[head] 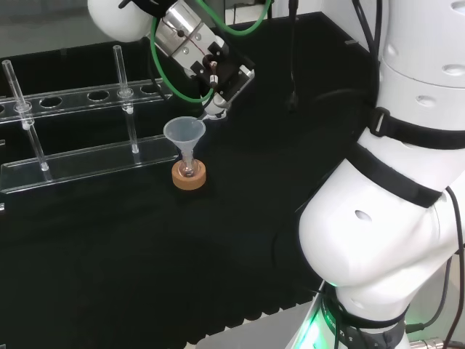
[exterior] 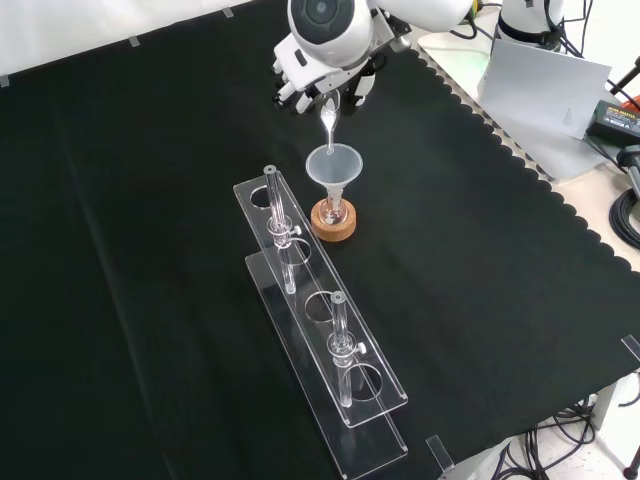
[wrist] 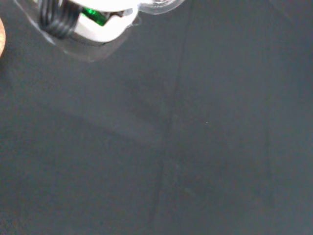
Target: Pour all the NaCl from the weighing funnel into the round-bottom flask.
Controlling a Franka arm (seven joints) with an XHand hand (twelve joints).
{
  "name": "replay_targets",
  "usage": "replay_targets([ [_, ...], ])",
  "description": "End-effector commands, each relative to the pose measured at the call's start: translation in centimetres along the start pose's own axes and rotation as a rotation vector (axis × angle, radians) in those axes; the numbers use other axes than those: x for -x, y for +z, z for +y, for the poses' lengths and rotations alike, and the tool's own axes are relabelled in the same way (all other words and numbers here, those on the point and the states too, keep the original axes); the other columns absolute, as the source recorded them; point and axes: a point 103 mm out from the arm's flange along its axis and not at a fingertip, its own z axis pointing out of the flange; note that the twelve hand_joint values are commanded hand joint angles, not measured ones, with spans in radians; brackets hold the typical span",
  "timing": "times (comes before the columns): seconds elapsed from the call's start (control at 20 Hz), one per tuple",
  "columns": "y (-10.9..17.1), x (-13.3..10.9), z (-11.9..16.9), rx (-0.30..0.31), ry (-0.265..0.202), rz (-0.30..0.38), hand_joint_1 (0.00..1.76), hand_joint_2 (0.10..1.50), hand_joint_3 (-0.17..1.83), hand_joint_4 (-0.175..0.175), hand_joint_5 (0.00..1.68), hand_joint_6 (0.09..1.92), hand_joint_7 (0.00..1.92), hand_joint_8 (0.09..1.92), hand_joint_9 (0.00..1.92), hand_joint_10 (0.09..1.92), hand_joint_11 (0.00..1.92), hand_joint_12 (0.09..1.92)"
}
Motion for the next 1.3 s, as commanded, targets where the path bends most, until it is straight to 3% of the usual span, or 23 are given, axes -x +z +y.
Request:
replay_targets([
  [0.05,-0.5,0.0,-0.1,0.001,0.01,-0.036,1.08,0.71,0.67,0.175,1.14,0.91,0.54,0.64,0.92,0.34,0.77,1.11],
  [1.3,-1.6,-0.8,-0.6,-0.013,0.018,-0.154,1.08,0.71,0.67,0.175,1.14,0.91,0.54,0.64,0.92,0.34,0.77,1.11],
])
